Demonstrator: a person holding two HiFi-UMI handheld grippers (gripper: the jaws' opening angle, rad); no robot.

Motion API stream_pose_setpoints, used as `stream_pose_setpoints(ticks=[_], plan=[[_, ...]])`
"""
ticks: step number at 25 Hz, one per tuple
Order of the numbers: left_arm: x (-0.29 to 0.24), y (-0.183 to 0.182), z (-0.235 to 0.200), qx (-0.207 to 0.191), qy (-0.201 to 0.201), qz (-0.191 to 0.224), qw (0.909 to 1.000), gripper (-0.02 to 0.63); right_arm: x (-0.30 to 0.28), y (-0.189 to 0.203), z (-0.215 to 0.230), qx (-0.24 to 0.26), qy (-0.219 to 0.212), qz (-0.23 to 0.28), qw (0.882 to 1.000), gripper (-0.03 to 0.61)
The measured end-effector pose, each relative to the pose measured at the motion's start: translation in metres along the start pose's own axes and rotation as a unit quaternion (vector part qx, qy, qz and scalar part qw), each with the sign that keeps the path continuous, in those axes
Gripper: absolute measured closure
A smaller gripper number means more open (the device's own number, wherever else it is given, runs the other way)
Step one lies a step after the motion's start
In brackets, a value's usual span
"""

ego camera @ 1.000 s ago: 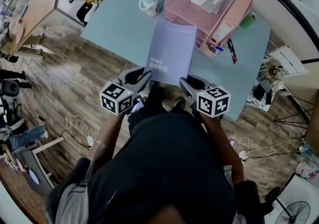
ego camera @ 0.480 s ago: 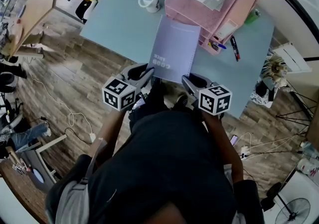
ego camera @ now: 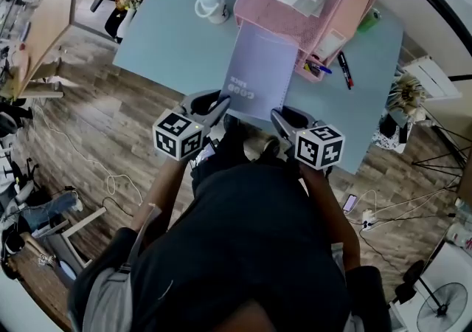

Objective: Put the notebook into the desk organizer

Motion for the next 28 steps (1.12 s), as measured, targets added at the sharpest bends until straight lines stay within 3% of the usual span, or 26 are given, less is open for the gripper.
stream_pose_setpoints(ticks=[17,28], plan=[[-0.045,-0.02,-0.038,-0.017,0.043,-0.025,0.9986,0.468,-0.015,-0.018,0.02,-0.066,0.026,0.037,0.997,0.482],[-0.068,-0.025,-0.065,-0.023,0.055,-0.042,0.9973,0.465,-0.029,-0.026,0.035,-0.129,0.027,0.07,0.989,0.491]])
Point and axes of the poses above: the fingertips, and each gripper's own axes: x backward along the fingers, z to its right, y out of its underside, the point moved 10 cm from there along x, backward along the fingers, and after that the axes turned 9 degrees about -x, right-handed, at the moved point
